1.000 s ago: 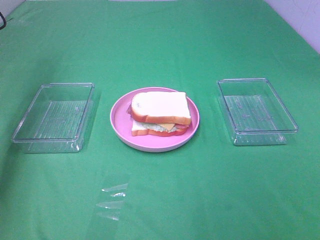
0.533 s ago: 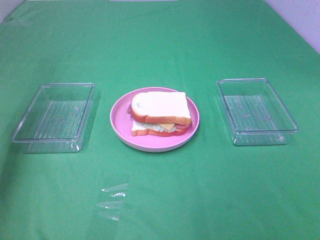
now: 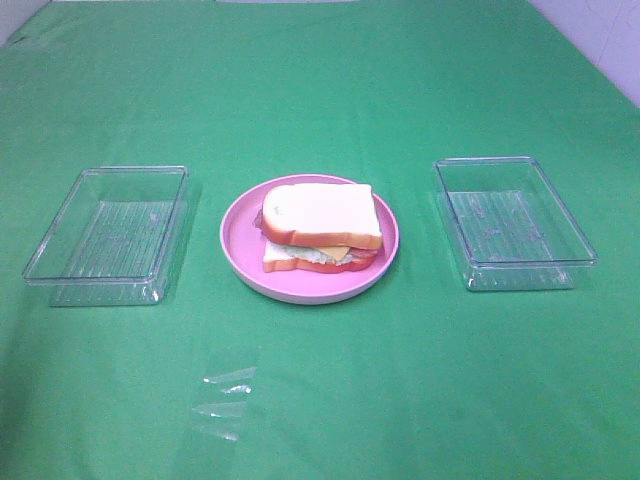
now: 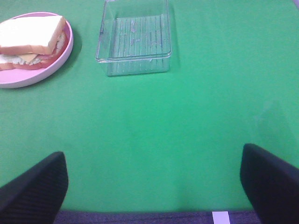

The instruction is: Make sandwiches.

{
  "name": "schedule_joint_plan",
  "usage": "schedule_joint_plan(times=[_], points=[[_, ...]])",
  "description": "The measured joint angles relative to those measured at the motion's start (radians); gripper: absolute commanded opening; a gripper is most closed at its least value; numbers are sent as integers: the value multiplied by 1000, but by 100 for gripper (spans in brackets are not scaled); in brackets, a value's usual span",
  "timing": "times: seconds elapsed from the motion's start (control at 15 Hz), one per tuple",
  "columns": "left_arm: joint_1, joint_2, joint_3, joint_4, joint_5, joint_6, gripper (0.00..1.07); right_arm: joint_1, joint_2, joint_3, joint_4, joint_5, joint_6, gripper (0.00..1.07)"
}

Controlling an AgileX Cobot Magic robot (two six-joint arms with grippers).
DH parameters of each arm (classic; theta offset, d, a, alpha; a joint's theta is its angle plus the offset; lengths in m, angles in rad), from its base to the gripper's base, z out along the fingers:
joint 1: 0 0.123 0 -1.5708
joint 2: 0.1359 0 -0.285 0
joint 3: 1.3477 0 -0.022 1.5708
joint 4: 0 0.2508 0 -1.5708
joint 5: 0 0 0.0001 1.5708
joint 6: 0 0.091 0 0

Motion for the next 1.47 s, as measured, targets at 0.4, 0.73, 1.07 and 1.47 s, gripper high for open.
schedule_joint_plan(times=[0.4,0.73,1.07,1.47], points=[[0,-600,199,-3,-27,3,90,0,0,0,0,0,0,96],[0,-886,341,-3,-55,-43,90,0,0,0,0,0,0,96],[0,-914,377,7,-125,-86,90,0,0,0,0,0,0,96],[-17,-914,377,8,-131,-92,90,0,0,0,0,0,0,96]])
